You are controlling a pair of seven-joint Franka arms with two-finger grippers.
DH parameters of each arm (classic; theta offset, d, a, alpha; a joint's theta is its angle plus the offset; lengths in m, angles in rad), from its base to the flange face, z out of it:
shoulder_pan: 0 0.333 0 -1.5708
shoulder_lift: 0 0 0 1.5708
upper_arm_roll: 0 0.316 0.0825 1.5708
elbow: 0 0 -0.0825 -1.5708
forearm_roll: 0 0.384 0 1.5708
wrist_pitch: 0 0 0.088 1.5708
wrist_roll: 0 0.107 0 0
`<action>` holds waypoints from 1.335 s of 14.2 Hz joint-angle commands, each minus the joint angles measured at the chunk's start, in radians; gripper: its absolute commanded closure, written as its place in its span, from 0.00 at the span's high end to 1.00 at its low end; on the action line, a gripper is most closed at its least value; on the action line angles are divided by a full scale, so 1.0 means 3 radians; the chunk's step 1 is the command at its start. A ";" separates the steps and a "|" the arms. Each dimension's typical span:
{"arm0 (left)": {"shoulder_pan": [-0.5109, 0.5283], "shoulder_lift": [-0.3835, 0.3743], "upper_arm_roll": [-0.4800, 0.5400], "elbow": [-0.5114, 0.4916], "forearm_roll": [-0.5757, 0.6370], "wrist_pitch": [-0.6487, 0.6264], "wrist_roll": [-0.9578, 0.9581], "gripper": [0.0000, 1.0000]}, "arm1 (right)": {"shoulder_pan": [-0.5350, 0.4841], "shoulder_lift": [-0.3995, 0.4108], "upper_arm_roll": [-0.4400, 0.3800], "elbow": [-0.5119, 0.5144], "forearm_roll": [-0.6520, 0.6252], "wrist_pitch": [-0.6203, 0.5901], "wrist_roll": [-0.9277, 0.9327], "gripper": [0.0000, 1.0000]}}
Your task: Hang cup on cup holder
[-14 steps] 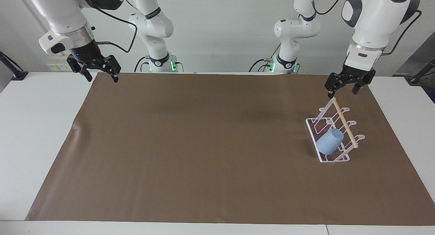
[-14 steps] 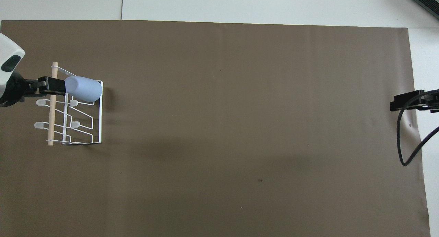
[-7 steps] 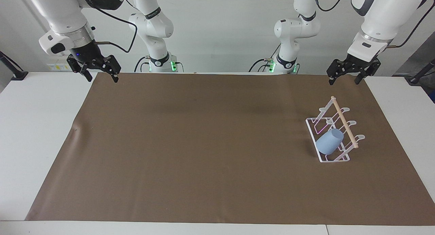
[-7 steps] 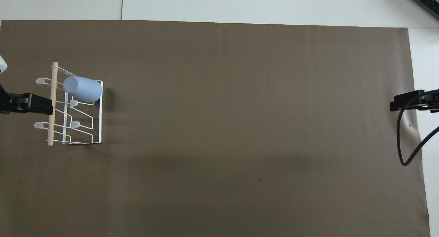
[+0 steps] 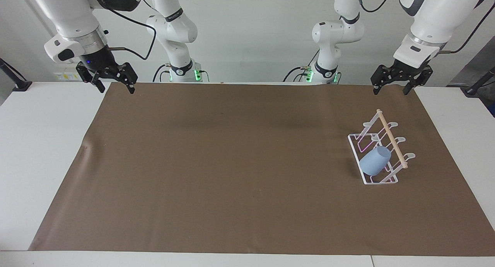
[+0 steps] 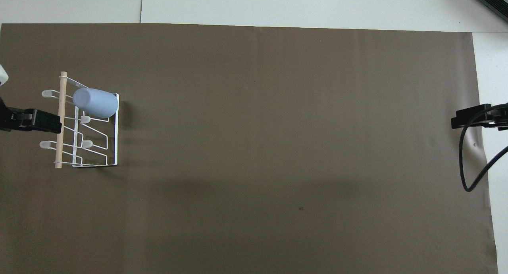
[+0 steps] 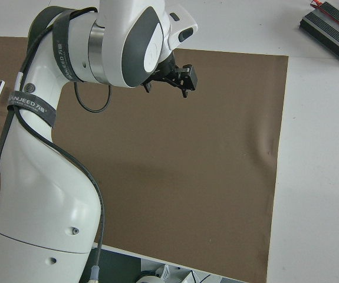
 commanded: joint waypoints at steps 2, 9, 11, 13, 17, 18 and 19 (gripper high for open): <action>0.0063 -0.0002 0.0018 0.0078 -0.0152 -0.0135 0.0079 1.00 | -0.0025 -0.0080 0.0010 -0.0083 0.0066 0.0044 0.0043 1.00; 0.0079 0.0009 0.0023 0.0319 -0.0234 -0.0263 0.0084 1.00 | -0.0020 -0.0080 0.0010 -0.0088 0.0061 0.0044 0.0043 1.00; 0.0079 -0.0002 0.0018 0.0314 -0.0229 -0.0273 0.0079 1.00 | -0.0020 -0.0080 0.0010 -0.0088 0.0061 0.0044 0.0043 1.00; 0.0079 -0.0002 0.0012 0.0309 -0.0224 -0.0273 0.0079 1.00 | -0.0020 -0.0080 0.0010 -0.0088 0.0066 0.0044 0.0043 1.00; 0.0079 -0.0012 0.0012 0.0293 -0.0214 -0.0288 0.0084 1.00 | -0.0025 -0.0080 0.0010 -0.0083 0.0061 0.0044 0.0043 1.00; 0.0079 -0.0012 0.0012 0.0288 -0.0214 -0.0288 0.0084 1.00 | -0.0025 -0.0080 0.0010 -0.0083 0.0061 0.0044 0.0043 1.00; 0.0079 -0.0012 0.0012 0.0283 -0.0204 -0.0288 0.0084 1.00 | -0.0025 -0.0080 0.0010 -0.0083 0.0061 0.0044 0.0043 1.00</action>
